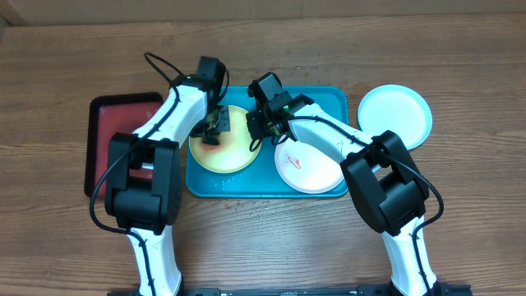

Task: Clean dirty plates on tray and stack at the side
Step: 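Scrub the yellow plate with the sponge in the left gripper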

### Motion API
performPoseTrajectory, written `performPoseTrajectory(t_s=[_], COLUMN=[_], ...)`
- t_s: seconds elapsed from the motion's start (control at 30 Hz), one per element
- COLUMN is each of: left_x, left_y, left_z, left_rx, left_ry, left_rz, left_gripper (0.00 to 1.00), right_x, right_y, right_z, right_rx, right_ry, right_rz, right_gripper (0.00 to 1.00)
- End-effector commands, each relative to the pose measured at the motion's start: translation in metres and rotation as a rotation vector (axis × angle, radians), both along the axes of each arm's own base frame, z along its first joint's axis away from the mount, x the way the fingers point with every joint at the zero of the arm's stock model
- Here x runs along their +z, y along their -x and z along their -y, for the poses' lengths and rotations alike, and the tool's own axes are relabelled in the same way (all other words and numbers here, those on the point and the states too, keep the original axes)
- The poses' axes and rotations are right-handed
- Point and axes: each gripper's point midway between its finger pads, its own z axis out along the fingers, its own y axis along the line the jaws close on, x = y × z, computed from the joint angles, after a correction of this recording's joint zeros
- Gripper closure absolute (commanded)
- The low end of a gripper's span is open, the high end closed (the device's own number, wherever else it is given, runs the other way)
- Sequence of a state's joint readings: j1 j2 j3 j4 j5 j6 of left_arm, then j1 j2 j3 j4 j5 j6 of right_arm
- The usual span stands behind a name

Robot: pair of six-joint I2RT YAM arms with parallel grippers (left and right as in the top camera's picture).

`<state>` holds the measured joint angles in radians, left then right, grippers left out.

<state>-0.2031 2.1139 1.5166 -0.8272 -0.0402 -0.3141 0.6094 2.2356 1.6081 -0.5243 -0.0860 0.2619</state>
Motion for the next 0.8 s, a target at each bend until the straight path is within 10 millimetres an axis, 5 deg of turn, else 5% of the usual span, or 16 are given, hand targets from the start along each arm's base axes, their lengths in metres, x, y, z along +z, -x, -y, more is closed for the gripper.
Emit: performPoseTrajectory(t_s=[0.0, 0.27, 0.57, 0.77], left_x=[0.000, -0.004, -0.008, 0.009], left_y=[0.006, 0.016, 0.052, 0.041], left_z=[0.061, 0.056, -0.016, -0.070], left_rx=[-0.070, -0.071, -0.031, -0.024], left_ry=[0.312, 0.260, -0.138, -0.469], left_rz=[-0.041, -0.077, -0.209, -0.150], left_gripper=[0.96, 0.96, 0.96, 0.96], right_x=[-0.033, -0.033, -0.034, -0.034], right_y=[0.009, 0.009, 0.011, 0.011], right_z=[0.023, 0.023, 0.025, 0.025], right_rx=[-0.033, -0.033, -0.032, -0.033], right_ry=[0.105, 0.105, 0.111, 0.111], right_rz=[-0.044, -0.044, -0.053, -0.053], right_gripper=[0.96, 0.96, 0.96, 0.96])
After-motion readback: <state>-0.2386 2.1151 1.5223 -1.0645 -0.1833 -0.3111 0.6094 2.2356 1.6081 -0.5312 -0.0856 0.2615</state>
